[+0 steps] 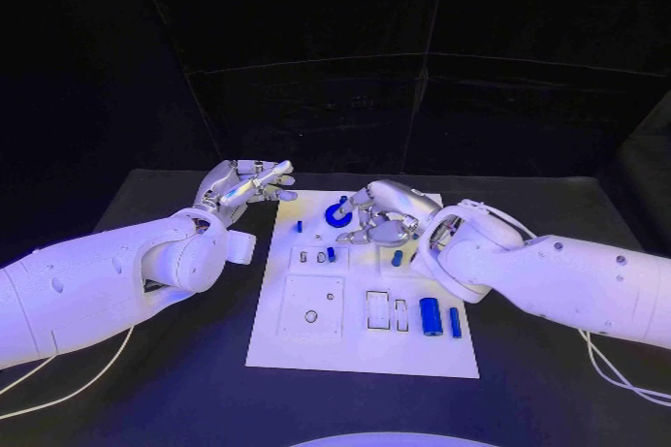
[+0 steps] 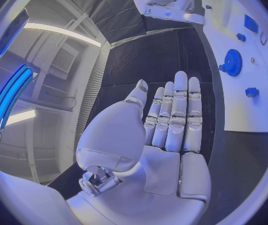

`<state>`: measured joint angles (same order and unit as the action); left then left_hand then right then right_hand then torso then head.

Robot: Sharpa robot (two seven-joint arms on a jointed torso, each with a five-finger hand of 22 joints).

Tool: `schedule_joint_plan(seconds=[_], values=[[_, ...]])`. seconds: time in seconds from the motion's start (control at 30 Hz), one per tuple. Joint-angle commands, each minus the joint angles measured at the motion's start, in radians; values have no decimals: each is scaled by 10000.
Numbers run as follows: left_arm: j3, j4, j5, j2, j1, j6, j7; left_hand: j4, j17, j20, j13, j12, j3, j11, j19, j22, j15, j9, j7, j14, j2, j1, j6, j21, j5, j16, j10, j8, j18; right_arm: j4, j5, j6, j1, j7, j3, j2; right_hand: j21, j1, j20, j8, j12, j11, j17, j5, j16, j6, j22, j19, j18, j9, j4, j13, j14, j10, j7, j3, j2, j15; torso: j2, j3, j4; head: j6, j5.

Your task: Assemble the parts on the task board

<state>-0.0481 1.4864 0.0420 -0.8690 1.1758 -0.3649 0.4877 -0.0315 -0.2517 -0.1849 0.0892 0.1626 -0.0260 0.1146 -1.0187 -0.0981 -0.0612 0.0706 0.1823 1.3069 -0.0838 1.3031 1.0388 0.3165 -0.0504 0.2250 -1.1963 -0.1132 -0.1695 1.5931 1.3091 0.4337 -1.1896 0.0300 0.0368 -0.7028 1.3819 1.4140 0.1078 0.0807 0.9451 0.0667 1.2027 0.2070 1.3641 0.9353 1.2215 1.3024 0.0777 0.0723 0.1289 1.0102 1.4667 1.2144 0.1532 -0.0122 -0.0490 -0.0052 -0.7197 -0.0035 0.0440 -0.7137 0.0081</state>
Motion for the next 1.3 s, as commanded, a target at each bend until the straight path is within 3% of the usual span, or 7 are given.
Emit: schedule_joint_plan(seconds=[0.03,0.17,0.3,0.43,0.53,0.83,1.3], values=[[14,-110,2150,-37,157,330,-2006,7,-446,315,111,141,-21,-244,-678,-153,299,28,-226,807,1,-120,209,363,-5,508,-592,-45,-163,186,-1996,-189,-335,-1390,-66,-358,-600,278,-55,-8,-871,-49,-1149,65,-822,56,-931,-689,260,-26,-76,-790,-124,-349,1,6,209,-63,67,30,-10,-18,29],[14,-307,4185,-34,415,1633,-3980,-149,-1531,770,417,452,-181,-602,-1876,-502,726,137,-518,2017,116,-341,549,1111,-46,1869,-1343,-201,-158,171,-3282,-369,-783,-1355,-113,-930,-1342,519,-100,-82,-2609,-79,-2505,-165,-2028,69,-1875,-1202,433,-36,-154,-2381,-371,-678,-3,121,396,-102,157,81,-55,-7,40],[12,-429,6176,118,727,2894,-5735,-52,-8146,1209,1081,893,-5,-817,-3099,-1097,1056,315,-687,2252,143,-54,686,2199,-74,8863,-1560,-385,-129,-144,-4500,-162,-1078,-1424,-131,-1329,-3003,641,-101,-136,-3609,-45,-5251,-76,-4537,31,-4036,-2564,828,-51,-151,-3223,-1164,-847,18,184,409,-78,275,107,-98,-21,78],[1,-604,7133,406,1027,3732,-7140,-335,-11238,1325,1809,1647,-11,-997,-3459,-1668,1155,530,-889,2458,201,-346,834,3020,-53,11757,-1814,-677,-89,-451,-5154,146,-1220,-1532,-136,-1563,-4135,776,-66,-108,-4192,1,-6407,167,-6027,-186,-5220,-2899,988,-42,-204,-3940,-1131,-751,82,301,309,-50,346,144,-123,-27,105],[-154,-794,7753,776,1330,4015,-8142,-910,-12649,1462,2930,2798,-224,-1105,-4650,-8020,1254,865,-1017,2550,237,-917,835,8016,-25,13009,-1713,-1094,734,-554,-5406,244,-1275,-1553,-137,-1692,-4345,778,-73,-88,-4260,-7,-6498,178,-6271,-188,-5402,-2808,991,-36,-205,-4110,-993,-682,68,325,275,-59,387,168,-112,-46,110],[-531,-1431,8621,1950,1665,4488,-10039,-2313,-13191,1611,8838,8704,-1382,-1384,-4846,-11764,1414,2315,-1204,2639,168,-1493,331,10864,-25,13458,-1568,-2788,1175,-668,-5361,117,-1311,-1440,-135,-1655,-4550,728,-79,-74,-4293,-7,-6551,172,-6469,-188,-5590,-2754,1004,-33,-176,-4242,-881,-647,64,314,229,-59,405,181,-120,-74,168],[-794,-2030,9025,3104,1781,5180,-11233,-2553,-13191,1627,10140,9928,-2041,-1357,-4889,-12379,1454,3526,-1312,2639,-14,-1701,-380,11267,-7,13458,-1495,-3900,1253,-781,-5134,52,-1315,-1296,-131,-1498,-4640,676,-94,35,-4291,-35,-6567,217,-6601,-24,-5641,-2651,1000,-4,-137,-4333,-785,-608,30,289,193,-80,378,162,-129,-124,192]])
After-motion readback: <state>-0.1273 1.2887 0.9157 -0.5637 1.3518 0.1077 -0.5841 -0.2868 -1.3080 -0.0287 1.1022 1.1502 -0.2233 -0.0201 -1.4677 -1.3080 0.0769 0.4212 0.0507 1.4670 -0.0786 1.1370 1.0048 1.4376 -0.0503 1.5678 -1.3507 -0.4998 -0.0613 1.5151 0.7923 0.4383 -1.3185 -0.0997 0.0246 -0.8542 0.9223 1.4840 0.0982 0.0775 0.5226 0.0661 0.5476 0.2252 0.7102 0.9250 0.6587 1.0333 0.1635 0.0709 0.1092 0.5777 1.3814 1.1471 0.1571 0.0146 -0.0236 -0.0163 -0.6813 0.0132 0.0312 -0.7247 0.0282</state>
